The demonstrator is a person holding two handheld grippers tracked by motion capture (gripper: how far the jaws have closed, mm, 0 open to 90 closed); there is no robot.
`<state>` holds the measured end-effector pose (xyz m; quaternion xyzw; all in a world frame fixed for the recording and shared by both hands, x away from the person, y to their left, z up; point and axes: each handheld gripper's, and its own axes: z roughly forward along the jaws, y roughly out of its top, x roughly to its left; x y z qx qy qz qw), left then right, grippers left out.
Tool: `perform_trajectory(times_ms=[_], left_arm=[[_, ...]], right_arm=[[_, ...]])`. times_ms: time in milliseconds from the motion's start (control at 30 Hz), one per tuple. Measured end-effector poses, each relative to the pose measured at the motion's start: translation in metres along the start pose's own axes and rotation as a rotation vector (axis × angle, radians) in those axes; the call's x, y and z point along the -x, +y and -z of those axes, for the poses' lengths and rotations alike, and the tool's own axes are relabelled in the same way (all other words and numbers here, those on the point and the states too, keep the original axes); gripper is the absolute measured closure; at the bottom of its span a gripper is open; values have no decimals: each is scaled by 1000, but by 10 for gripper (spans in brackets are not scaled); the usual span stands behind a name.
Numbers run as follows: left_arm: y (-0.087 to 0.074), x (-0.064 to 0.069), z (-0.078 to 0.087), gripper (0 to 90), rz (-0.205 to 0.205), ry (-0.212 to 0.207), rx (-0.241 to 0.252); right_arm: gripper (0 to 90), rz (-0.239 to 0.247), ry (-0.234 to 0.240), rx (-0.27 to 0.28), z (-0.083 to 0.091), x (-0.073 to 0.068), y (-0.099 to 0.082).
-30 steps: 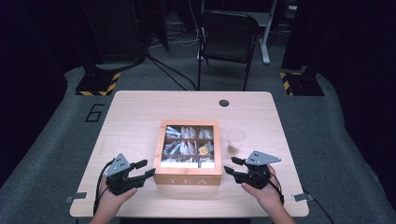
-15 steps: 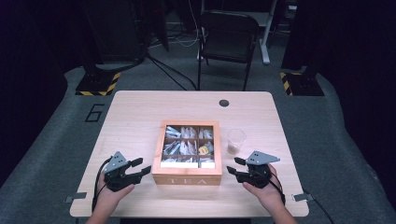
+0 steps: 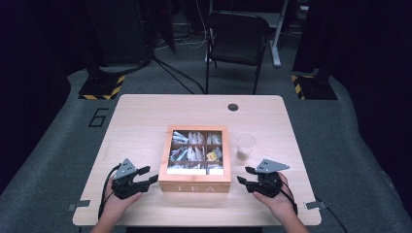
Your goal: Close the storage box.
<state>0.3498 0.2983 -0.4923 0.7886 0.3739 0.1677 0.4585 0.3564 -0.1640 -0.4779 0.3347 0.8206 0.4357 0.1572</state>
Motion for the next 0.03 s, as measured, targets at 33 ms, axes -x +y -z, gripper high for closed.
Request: perform_trajectory(times_ms=[33], left_arm=[[0, 0, 0, 461, 7, -2, 3]], right_arm=[[467, 3, -2, -4, 0, -1, 0]])
